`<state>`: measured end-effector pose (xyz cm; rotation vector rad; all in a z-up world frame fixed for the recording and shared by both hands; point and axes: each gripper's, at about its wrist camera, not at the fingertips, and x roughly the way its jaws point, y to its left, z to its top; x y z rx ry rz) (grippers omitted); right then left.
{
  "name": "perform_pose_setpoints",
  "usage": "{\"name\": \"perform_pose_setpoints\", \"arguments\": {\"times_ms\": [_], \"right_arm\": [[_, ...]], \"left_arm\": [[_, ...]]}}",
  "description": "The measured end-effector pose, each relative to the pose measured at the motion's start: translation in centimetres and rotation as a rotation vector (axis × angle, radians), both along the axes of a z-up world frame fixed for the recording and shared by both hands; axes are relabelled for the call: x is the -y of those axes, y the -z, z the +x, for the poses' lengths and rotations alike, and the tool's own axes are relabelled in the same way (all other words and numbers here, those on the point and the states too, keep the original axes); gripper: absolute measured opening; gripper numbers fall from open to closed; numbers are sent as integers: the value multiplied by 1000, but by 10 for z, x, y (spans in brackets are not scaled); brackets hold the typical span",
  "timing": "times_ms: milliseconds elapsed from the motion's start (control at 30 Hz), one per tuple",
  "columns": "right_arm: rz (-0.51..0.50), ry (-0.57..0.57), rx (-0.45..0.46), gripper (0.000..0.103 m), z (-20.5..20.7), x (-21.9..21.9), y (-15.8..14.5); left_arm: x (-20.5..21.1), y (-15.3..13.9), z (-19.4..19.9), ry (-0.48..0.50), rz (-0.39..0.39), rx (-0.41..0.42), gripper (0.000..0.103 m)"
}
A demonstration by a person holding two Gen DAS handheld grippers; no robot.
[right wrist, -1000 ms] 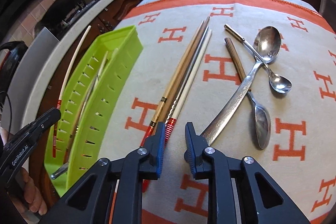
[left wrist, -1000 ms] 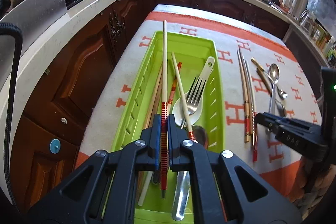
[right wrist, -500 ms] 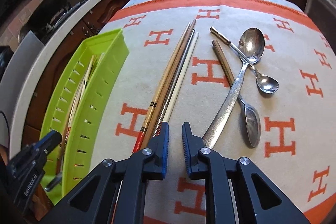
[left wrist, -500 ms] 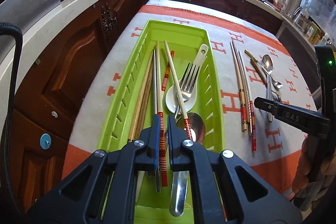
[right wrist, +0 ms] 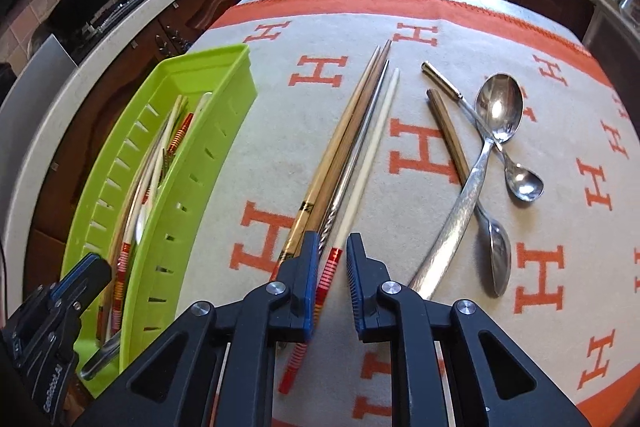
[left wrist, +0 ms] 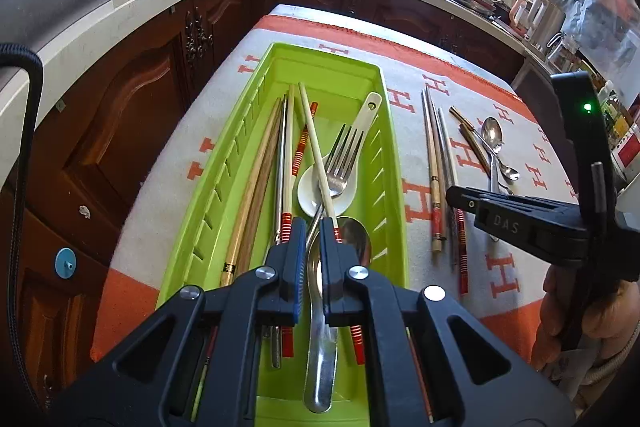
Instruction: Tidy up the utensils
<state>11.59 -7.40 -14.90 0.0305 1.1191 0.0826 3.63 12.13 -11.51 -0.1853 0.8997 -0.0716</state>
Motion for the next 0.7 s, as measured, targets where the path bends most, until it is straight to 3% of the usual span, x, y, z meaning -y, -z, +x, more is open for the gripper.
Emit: {"name": "perform_pose_setpoints", "arguments": {"times_ms": [267, 467, 533, 700], "right_arm": [[-101, 3, 36, 14, 5, -12, 3], [-5, 41, 20, 10, 0, 3, 0], [8, 45, 32, 5, -4, 7, -3], [43, 53, 21, 5, -13, 16, -5]], "left_arm": [[-10, 6, 2, -22, -20, -5, 4], [-7, 6, -1, -11, -20, 0, 4], [-7, 5, -1, -13, -22, 3, 4], [-3, 1, -4, -11, -17, 8, 4]]}}
